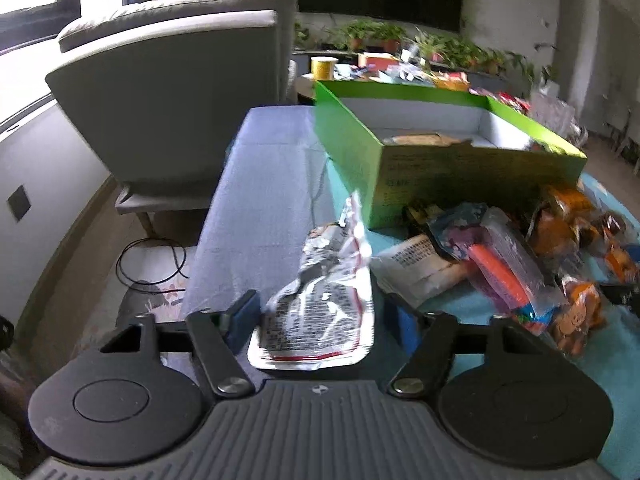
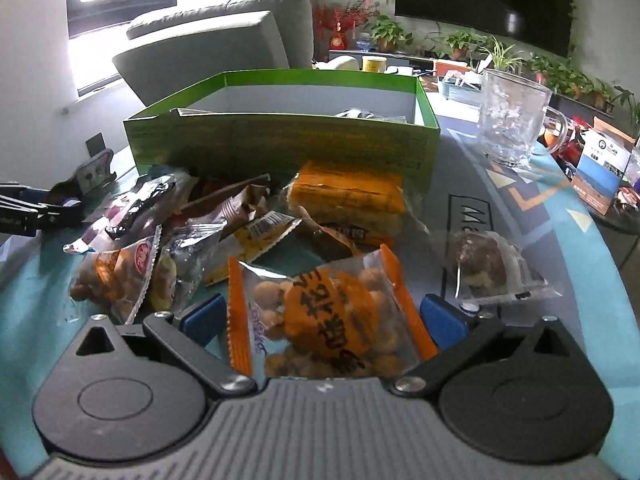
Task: Organize snacks
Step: 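Grasp a white wrapper with left tool while right grasps orange peanut bag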
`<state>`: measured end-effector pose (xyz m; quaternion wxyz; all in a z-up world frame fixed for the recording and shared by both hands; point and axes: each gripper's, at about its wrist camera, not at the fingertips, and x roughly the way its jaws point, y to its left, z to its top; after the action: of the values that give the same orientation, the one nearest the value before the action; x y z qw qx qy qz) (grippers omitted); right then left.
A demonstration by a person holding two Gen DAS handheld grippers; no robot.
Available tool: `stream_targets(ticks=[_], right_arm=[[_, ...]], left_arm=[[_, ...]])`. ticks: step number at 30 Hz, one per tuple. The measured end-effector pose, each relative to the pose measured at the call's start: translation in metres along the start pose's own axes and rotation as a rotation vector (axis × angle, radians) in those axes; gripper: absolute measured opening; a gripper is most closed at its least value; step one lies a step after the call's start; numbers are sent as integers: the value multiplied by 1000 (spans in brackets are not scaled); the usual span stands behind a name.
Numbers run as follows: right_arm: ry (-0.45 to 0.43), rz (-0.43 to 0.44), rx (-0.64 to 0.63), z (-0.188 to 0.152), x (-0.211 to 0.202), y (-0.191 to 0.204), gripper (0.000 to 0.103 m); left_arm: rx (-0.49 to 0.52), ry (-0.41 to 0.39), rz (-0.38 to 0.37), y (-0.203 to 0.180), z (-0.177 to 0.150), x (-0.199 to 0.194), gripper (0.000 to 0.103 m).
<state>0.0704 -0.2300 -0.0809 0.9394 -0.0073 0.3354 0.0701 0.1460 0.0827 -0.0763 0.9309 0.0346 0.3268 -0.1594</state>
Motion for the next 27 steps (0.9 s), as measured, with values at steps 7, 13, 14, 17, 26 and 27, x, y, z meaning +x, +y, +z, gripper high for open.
stream_targets(ticks=[7, 13, 14, 17, 26, 27], right_arm=[[-12, -10, 24, 0, -7, -2, 69], [-37, 45, 90, -5, -21, -5, 69], [-43, 52, 97, -6, -24, -6, 69], [-61, 78, 136, -7, -32, -8, 69], [-97, 101, 210, -13, -44, -21, 69], [-101, 106, 216, -13, -45, -22, 69]], left_arm=[[-116, -57, -24, 11, 3, -17, 15], [-86, -66, -45, 1, 7, -27, 14], [-85, -63, -52, -1, 7, -28, 14], [-70, -62, -78, -9, 6, -33, 14], [-50, -126, -124, -28, 8, -62, 4], [-54, -140, -125, -28, 11, -66, 3]])
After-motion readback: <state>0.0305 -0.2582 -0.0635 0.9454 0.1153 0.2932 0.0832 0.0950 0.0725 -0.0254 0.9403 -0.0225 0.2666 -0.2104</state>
